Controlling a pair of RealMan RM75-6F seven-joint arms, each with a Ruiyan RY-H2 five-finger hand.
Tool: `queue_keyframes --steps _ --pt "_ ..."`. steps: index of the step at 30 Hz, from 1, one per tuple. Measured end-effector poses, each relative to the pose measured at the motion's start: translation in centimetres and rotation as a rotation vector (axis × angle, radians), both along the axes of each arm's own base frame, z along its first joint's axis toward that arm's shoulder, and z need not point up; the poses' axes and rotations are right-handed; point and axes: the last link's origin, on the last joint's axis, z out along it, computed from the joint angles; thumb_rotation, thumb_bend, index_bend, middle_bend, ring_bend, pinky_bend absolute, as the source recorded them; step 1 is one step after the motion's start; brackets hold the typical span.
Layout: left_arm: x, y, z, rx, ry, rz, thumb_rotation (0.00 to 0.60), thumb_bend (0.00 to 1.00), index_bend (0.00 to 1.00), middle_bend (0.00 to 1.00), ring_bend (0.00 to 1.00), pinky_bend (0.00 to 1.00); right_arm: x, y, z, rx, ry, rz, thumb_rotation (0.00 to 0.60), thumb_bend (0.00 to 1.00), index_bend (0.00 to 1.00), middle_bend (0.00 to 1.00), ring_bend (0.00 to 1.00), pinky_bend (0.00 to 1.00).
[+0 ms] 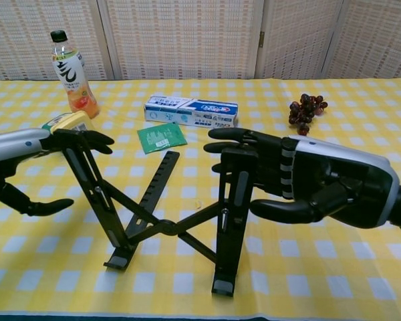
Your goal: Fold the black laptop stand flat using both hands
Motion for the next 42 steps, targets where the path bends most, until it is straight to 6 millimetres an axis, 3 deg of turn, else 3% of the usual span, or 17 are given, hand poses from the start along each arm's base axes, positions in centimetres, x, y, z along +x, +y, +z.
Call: queue_keyframes --steps 4,16,22,28,34,38,42 --pt "-0.3 0.7 1.4 0.067 0.001 0.021 0.6 0.43 0.09 0.13 0.0 0.05 0.3 -0.9 -0.6 -0.036 0.014 -0.028 0.6 0.36 0.0 0.05 0.06 0.0" --pt "-0.5 1.4 2.2 0.1 -0.012 0.034 0.6 0.43 0.09 0.13 0.0 0.05 0.3 -3.5 -0.4 -0.181 0.034 -0.116 0.6 0.36 0.0 0.0 0.04 0.0" --pt "-0.4 2.1 2.3 0.104 -0.01 0.028 0.6 0.43 0.09 0.13 0.0 0.05 -1.0 -4.4 1.2 -0.259 0.029 -0.202 0.6 0.37 0.0 0.0 0.03 0.0" --pt "-0.3 3.0 2.6 0.117 0.011 0.005 0.6 0.42 0.1 0.13 0.0 0.04 -2.7 -5.3 4.3 -0.389 0.015 -0.276 0.6 0.37 0.0 0.0 0.02 0.0" --pt "-0.2 4.3 2.3 0.108 0.057 -0.038 0.6 0.42 0.11 0.13 0.0 0.04 -3.7 -5.4 6.7 -0.501 0.082 -0.254 0.6 0.36 0.0 0.0 0.03 0.0" --pt "0.1 5.4 1.4 0.095 0.105 -0.079 0.6 0.41 0.12 0.13 0.0 0.04 -3.4 -4.8 7.2 -0.562 0.175 -0.15 0.6 0.37 0.02 0.1 0.11 0.0" --pt "0.6 6.7 0.0 0.099 0.154 -0.132 0.6 0.36 0.12 0.13 0.0 0.04 -2.9 -4.1 7.1 -0.634 0.291 -0.017 0.6 0.37 0.21 0.26 0.26 0.04"
